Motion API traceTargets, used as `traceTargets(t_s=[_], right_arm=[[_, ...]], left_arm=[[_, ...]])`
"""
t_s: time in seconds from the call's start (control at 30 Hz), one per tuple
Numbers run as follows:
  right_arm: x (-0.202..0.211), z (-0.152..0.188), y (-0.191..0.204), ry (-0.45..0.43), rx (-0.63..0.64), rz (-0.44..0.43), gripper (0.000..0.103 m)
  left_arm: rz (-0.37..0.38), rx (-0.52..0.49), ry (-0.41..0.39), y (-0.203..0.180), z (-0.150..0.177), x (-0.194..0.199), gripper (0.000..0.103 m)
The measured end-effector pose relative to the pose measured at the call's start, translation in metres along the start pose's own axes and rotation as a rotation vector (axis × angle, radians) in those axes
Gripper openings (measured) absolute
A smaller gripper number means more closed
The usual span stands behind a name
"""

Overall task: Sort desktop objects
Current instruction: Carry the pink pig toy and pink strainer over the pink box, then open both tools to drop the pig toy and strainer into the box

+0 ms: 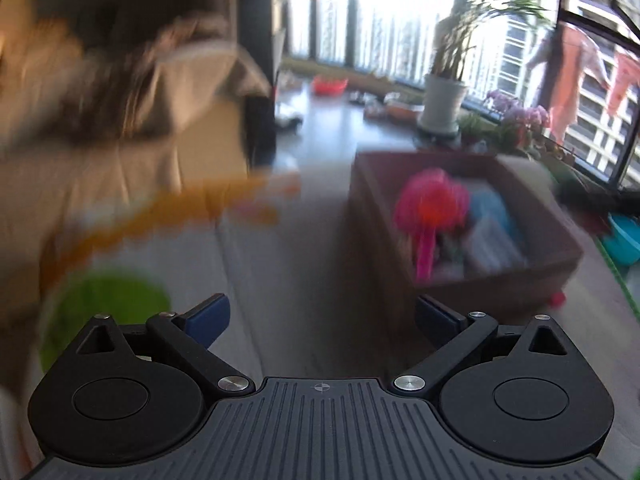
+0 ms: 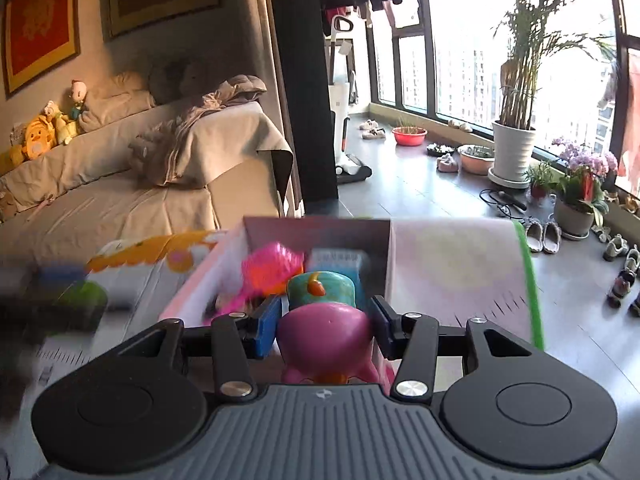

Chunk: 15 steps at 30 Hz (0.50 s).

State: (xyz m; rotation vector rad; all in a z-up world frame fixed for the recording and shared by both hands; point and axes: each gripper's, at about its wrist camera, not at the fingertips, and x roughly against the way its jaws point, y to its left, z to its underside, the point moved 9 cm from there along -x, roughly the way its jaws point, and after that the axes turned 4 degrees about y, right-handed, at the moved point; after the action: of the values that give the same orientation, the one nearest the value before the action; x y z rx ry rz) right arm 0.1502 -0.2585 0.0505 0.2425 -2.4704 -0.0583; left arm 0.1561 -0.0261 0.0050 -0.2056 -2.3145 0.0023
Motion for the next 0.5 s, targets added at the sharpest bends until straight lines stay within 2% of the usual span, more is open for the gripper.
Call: traceTargets(t_s=[0.1,0.2,0.37,0.43,0.5], right_arm=[[-0.036,-0.007,0.008,0.05,0.02,0.023,0.048],[-0.064,0.002,0.015,0.122,0.051,0.072,0.049],[-0.07,0.019,0.026,0.142,0.104,0.109,0.051],[-0.068,0.021,0.025,0.141,0.113,0.136,0.06],[-0.063,0.017,0.022,0.136,0.108,0.149,0.062]], left_arm=[[0.036,0.049,0.074,0.006,0.034,-0.004,0.101],[0.028,0.043,0.094,0.009,0.05,-0.001,0.101],[0.019,0.061,0.086,0.018,0.056,0.003,0.102],[0.031,0.075,0.084,0.021,0.056,0.002,0.102],[0.042,0.086,0.085,0.023,0.057,0.002,0.102]])
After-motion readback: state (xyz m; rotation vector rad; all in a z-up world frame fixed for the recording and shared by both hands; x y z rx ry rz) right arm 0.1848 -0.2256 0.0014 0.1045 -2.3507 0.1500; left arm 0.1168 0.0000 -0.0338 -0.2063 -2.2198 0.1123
